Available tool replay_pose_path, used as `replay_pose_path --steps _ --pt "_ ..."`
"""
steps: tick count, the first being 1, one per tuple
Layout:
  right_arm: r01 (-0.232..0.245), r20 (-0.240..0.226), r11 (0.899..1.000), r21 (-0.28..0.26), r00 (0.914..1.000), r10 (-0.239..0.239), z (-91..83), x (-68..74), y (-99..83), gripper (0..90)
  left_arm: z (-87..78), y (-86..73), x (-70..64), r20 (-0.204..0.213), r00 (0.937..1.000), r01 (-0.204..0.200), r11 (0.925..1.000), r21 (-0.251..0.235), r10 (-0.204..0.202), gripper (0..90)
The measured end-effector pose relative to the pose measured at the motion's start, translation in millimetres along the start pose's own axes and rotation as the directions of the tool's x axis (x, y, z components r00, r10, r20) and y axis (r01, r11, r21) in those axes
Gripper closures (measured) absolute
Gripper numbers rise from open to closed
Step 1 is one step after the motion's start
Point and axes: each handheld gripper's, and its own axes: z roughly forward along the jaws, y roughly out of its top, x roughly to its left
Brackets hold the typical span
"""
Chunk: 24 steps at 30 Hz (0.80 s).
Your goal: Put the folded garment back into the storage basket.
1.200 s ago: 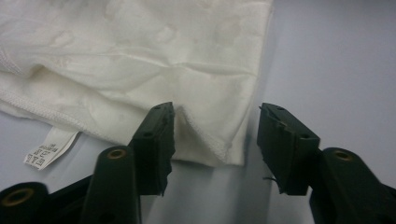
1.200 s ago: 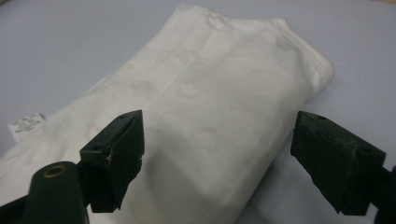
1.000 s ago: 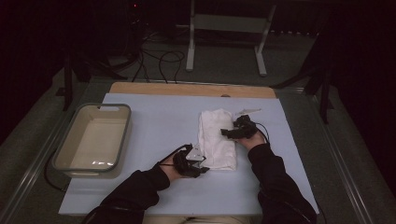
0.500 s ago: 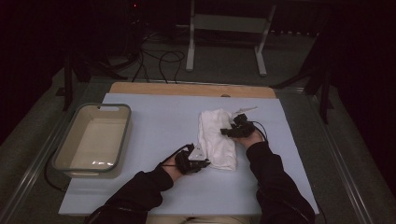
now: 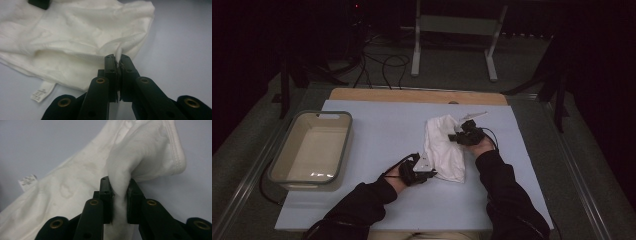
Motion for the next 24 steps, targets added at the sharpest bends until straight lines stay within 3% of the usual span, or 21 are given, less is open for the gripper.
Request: replay_pose_path --steps 12,24 --pt "0.022 -0.026 0.998 -0.055 0.9994 -0.024 -18.9 10.4 14.2 79.5 -15.5 11.0 -1.3 -0.015 0.9996 -0.026 0.9996 0.013 0.026 87.5" --pt "0.010 -0.052 0.995 -0.095 0.9985 -0.015 -27.1 17.5 23.5 79.6 -43.9 23.1 0.7 -0.056 0.9969 -0.054 0.9985 0.014 0.054 87.5"
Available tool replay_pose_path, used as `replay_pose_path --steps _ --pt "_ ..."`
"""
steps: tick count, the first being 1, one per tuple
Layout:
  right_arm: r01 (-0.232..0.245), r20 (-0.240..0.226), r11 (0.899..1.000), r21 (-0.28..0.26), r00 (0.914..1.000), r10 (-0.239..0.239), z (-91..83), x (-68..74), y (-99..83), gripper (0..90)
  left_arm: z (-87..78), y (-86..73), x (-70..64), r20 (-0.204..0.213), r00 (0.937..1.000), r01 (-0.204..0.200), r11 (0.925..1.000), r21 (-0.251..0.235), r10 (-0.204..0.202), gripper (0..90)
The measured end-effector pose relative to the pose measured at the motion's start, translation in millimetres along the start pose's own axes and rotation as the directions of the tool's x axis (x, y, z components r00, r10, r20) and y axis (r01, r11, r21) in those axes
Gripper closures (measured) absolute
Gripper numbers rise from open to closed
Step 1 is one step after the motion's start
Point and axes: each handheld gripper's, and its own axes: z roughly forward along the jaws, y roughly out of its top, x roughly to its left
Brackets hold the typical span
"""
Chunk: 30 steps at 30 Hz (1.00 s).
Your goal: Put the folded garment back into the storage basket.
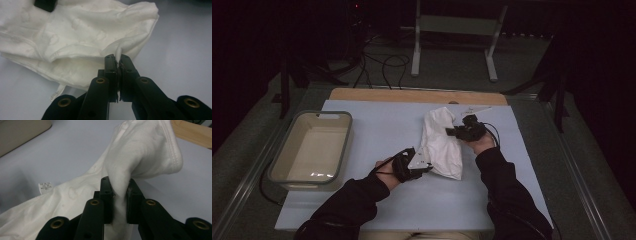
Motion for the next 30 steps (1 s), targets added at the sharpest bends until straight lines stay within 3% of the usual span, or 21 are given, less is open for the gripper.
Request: replay_pose_path --steps 6,17,18,22,23,26,30 --pt "0.001 -0.006 1.000 -0.023 1.0000 -0.001 -2.0 5.6 4.4 79.5 -11.9 4.2 1.9 -0.032 0.9995 0.002 0.9995 -0.030 -0.003 87.6" --pt "0.017 -0.068 0.997 -0.075 0.9975 -0.022 -6.3 22.4 23.2 79.6 -27.7 -0.9 0.2 -0.079 0.9964 0.025 0.9971 -0.072 -0.030 87.5" --pt "0.018 -0.068 0.997 -0.081 0.9974 -0.023 -6.5 24.2 25.1 79.6 -32.4 -3.3 0.2 -0.093 0.9946 0.039 0.9958 -0.082 -0.047 87.5" --pt "0.018 -0.068 0.996 -0.090 0.9974 -0.024 -5.9 27.5 29.9 79.6 -37.6 -5.8 -0.2 -0.113 0.9925 0.037 0.9957 -0.084 -0.047 87.5" --pt "0.018 -0.072 0.995 -0.096 0.9971 -0.025 -5.1 29.0 32.6 79.6 -43.3 -9.3 -0.6 -0.141 0.9885 0.043 0.9952 -0.089 -0.055 87.5" --pt "0.014 -0.079 0.994 -0.104 0.9966 -0.022 -3.6 33.7 36.9 79.6 -49.1 -12.0 -1.4 -0.165 0.9842 0.049 0.9940 -0.097 -0.065 87.5" --pt "0.024 -0.085 0.994 -0.109 0.9958 -0.034 -0.8 40.1 43.3 79.6 -56.9 -15.5 -2.7 -0.177 0.9817 0.053 0.9939 -0.097 -0.070 87.5"
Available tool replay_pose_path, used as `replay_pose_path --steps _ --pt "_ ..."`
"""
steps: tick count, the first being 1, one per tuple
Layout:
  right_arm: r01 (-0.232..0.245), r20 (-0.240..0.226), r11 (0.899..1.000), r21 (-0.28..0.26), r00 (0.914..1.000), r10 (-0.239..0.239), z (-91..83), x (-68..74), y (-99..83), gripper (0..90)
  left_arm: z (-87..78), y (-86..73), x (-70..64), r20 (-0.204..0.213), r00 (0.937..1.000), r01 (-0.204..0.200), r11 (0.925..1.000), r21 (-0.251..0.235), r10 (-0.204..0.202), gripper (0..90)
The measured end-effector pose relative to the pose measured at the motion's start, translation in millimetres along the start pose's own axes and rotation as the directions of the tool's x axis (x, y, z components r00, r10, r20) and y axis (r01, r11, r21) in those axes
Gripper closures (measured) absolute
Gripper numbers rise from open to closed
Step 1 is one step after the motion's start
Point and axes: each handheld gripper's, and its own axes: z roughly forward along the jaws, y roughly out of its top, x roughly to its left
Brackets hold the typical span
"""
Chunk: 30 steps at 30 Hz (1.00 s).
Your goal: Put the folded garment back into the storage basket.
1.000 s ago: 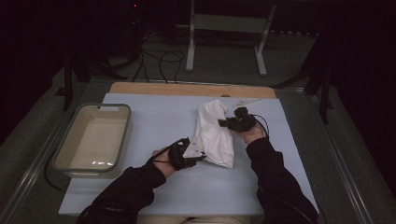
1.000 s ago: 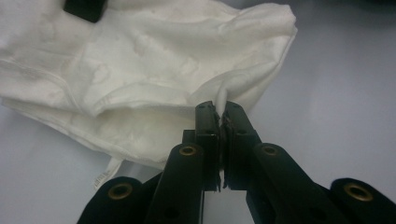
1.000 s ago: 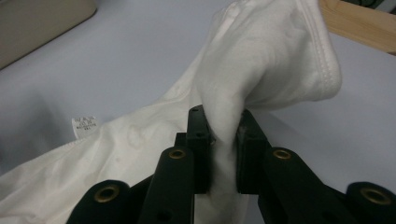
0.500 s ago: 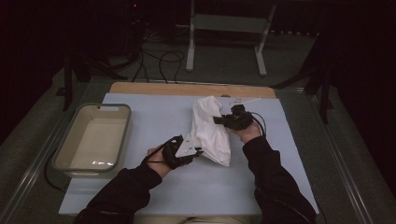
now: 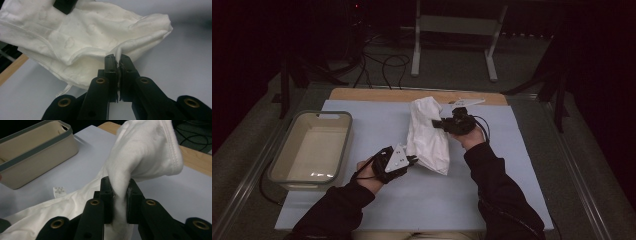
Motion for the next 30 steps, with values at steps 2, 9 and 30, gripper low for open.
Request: replay_pose_path --steps 2,9,30 --pt "0.014 -0.007 1.000 0.004 0.9999 -0.014 1.9 3.2 3.4 79.6 -4.2 -1.4 0.3 -0.008 0.9999 -0.007 1.0000 0.006 0.007 87.5" --pt "0.050 -0.029 0.999 0.009 0.9984 -0.049 9.8 15.3 15.1 79.6 -17.2 -3.5 5.4 -0.022 0.9998 -0.003 1.0000 0.006 0.003 87.5" --pt "0.064 -0.056 0.998 -0.009 0.9964 -0.064 27.7 34.6 45.8 79.5 -49.5 -0.3 23.1 -0.064 0.9977 -0.021 0.9995 0.023 0.023 87.5"
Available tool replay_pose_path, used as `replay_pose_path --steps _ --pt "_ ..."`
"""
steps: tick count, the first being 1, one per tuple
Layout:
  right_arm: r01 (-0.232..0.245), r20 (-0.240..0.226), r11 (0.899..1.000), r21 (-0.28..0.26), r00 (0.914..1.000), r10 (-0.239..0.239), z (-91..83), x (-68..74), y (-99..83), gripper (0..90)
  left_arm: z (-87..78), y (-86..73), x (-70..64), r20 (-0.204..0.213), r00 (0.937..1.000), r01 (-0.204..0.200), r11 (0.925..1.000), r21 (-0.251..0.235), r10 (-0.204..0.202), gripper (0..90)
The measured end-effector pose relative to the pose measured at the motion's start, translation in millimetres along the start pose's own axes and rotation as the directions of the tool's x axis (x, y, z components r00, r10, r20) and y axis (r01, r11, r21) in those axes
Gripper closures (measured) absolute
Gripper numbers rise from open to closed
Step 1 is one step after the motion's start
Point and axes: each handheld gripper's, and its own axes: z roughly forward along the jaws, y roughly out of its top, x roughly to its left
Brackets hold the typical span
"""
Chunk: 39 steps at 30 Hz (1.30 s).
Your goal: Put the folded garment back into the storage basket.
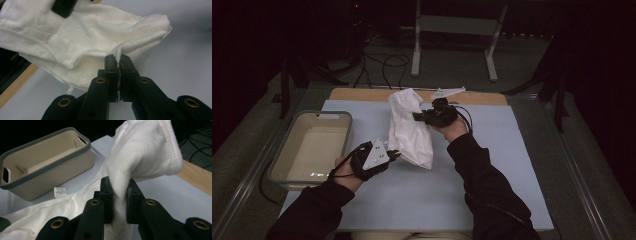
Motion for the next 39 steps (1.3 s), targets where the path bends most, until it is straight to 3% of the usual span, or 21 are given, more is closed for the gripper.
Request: replay_pose_path --steps 16,39 --pt "0.028 -0.032 1.000 -0.002 0.9991 -0.028 16.5 17.3 21.3 79.5 -23.0 -8.4 14.1 -0.008 0.9995 0.032 0.9994 0.013 -0.031 87.6" --pt "0.059 -0.079 0.998 -0.004 0.9951 -0.059 52.9 45.3 46.2 79.5 -60.1 -28.4 31.4 -0.065 0.9964 0.058 0.9972 0.047 -0.055 87.5"
